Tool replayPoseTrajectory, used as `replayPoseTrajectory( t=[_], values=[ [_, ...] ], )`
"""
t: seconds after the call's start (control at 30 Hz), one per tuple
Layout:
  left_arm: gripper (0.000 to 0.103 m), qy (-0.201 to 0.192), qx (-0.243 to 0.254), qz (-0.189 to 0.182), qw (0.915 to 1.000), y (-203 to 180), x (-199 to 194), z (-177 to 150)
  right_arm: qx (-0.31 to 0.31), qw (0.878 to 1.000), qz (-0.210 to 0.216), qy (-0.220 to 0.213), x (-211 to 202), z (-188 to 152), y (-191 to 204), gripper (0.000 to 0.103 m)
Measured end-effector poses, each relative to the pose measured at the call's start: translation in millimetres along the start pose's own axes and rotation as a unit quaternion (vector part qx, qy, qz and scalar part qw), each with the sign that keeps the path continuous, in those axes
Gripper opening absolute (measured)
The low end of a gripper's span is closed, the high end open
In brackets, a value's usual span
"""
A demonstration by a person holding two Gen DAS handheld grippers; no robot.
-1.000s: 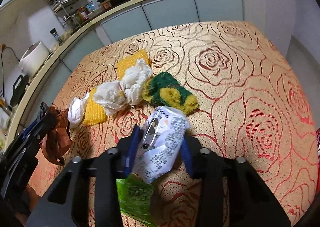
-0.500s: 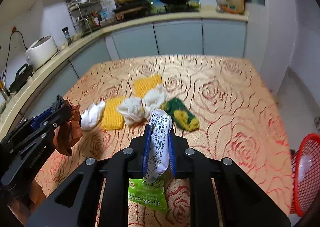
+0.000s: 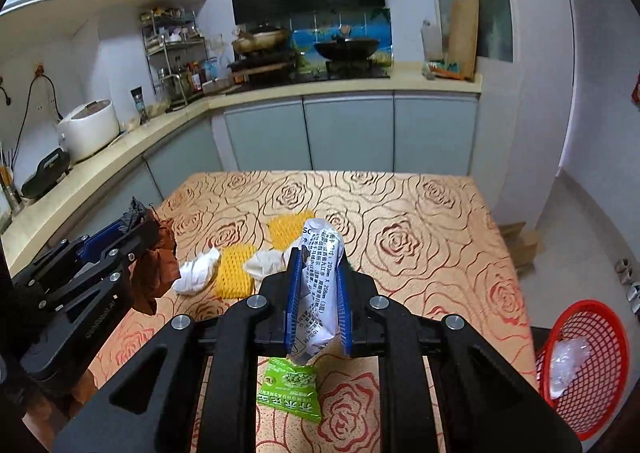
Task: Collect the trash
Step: 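Carry both items to the red basket and open both tools to drop them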
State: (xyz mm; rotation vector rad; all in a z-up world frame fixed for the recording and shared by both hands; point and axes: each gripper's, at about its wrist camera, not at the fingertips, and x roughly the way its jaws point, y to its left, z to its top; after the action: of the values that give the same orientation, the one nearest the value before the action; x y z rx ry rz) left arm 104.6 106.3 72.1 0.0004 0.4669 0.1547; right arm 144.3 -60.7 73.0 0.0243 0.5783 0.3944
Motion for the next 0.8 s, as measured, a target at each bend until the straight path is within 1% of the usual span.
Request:
replayPoseTrajectory(
  t=[0.33,0.63,0.8],
  values=[
    [0.027,-0.031,0.022,-0.026,0.9989,-32,-14,17,0.018,0.999,-0.022,-0.032,-34,6,-26,0.016],
    [0.027,-0.044,0.042,-0.070,0.9957,-76,-22,24,0.042,0.996,-0.061,-0.051,-62,4,-63,0.016],
    [0.027,-0.050,0.057,-0.102,0.9919,-108,-26,25,0.060,0.993,-0.089,-0.059,-78,-2,-88,0.016]
  ],
)
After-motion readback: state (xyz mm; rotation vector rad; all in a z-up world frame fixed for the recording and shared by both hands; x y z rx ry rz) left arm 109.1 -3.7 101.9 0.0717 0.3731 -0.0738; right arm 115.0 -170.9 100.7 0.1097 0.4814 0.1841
